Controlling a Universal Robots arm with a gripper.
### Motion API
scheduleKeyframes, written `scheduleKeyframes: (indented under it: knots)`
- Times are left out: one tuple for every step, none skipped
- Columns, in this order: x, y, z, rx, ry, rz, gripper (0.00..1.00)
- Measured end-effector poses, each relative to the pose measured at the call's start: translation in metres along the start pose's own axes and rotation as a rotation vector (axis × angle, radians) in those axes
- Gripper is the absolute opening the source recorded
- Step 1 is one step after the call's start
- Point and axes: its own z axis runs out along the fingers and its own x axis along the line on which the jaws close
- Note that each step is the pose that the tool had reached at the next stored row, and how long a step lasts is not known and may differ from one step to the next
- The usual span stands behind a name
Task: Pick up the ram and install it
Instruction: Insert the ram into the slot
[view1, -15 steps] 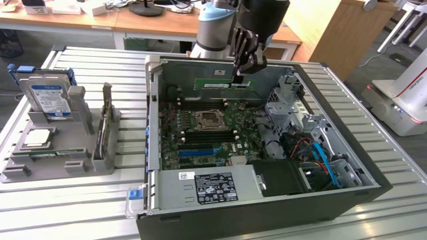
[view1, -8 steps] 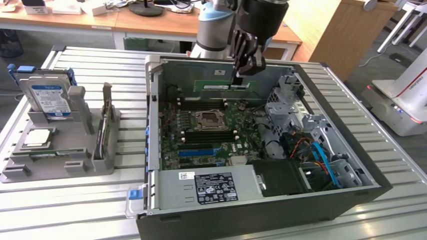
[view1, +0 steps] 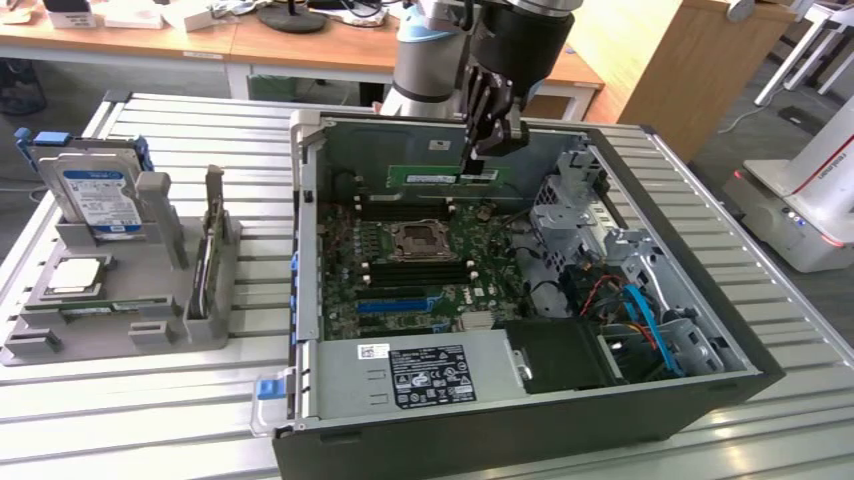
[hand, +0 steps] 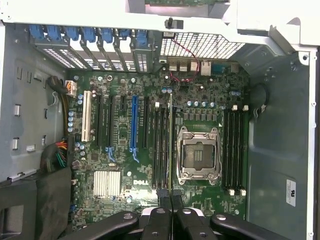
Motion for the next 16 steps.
scheduleKeyframes:
  knots:
    - [0.000,0.0000,0.0000,0.0000,0.0001,0.000,0.12]
    - [0.000,0.0000,0.0000,0.0000,0.0001,0.000,0.12]
    - [0.000,0.0000,0.0000,0.0000,0.0000,0.000,0.12]
    - [0.000,0.0000,0.0000,0.0000,0.0001,0.000,0.12]
    - [0.000,0.0000,0.0000,0.0000,0.0000,0.000,0.12]
    - [0.000,0.0000,0.0000,-0.0001,0.0001,0.000,0.12]
    - [0.000,0.0000,0.0004,0.0001,-0.0002,0.000,0.12]
    - [0.000,0.0000,0.0009,0.0001,-0.0002,0.000,0.12]
    - [0.000,-0.0001,0.0016,0.0000,-0.0001,0.000,0.12]
    - [0.000,-0.0001,0.0024,0.0000,-0.0001,0.000,0.12]
    - [0.000,-0.0002,0.0036,0.0001,-0.0002,0.000,0.12]
    - [0.000,-0.0002,0.0047,0.0000,0.0000,0.000,0.12]
    - [0.000,-0.0003,0.0061,0.0000,0.0000,0.000,0.12]
    - [0.000,-0.0003,0.0075,0.0000,0.0001,0.000,0.12]
    - [0.000,-0.0004,0.0092,0.0000,0.0000,0.000,0.12]
    - [0.000,-0.0005,0.0108,0.0001,-0.0001,0.001,0.12]
